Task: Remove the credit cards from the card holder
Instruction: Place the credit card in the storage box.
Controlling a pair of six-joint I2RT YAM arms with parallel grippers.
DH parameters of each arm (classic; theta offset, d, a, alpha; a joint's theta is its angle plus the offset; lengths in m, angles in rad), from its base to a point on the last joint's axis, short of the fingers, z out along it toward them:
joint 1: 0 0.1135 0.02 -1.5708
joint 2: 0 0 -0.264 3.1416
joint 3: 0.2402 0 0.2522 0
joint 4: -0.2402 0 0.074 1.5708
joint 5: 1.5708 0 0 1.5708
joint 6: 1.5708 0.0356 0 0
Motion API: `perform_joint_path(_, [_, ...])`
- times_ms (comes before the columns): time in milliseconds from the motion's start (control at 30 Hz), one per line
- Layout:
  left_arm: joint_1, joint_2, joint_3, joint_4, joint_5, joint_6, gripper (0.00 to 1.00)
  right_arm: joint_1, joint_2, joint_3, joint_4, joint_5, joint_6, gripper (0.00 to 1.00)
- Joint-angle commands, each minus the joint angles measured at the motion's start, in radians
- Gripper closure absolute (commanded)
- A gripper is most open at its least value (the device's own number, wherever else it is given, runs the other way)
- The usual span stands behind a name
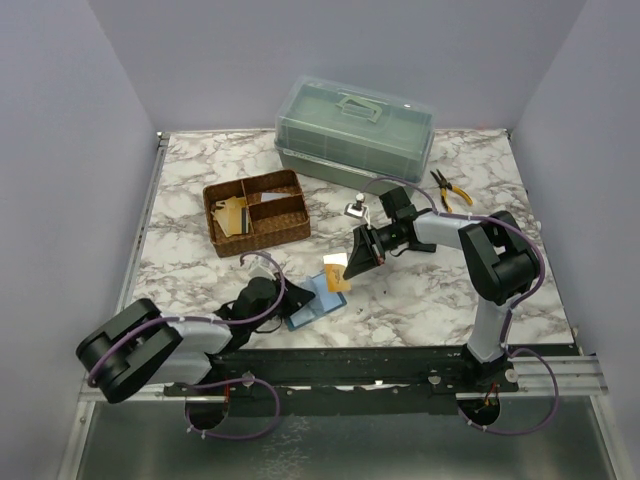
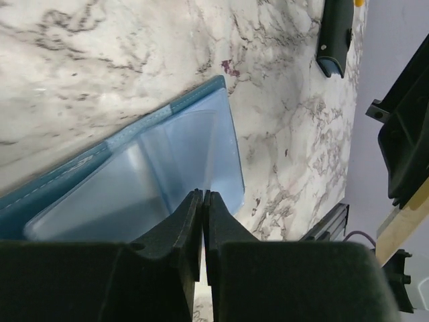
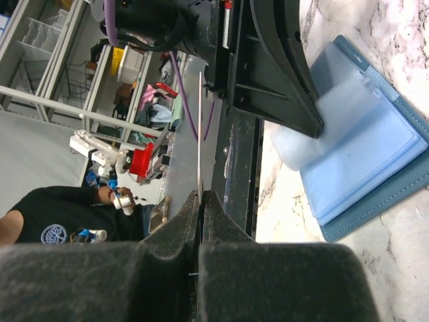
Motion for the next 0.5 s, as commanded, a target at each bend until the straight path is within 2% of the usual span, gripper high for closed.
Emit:
perform_joint_path(0, [0.004,0.102,0.070,0.096,0.073,0.007,0.82,-0.005,-0.007,0.024,-0.040,-0.031,-0.042,1.00])
perform_joint_path(133, [0.003,0.093,0.076,0.095,0.069,0.006,0.62,-0.005,-0.008,0.025,-0.046,-0.032,-0.051,1.00])
perform_joint_path(167, [0.004,0.036,0.063,0.095,0.074,0.016,0.50,-0.006,-0.001,0.030,-0.060,-0.034,-0.060,1.00])
perform_joint_path(467, [0.006,-0.196,-0.003,0.047,0.060,0.011,0.36,-0.007,0.001,0.033,-0.073,-0.032,-0.072,1.00])
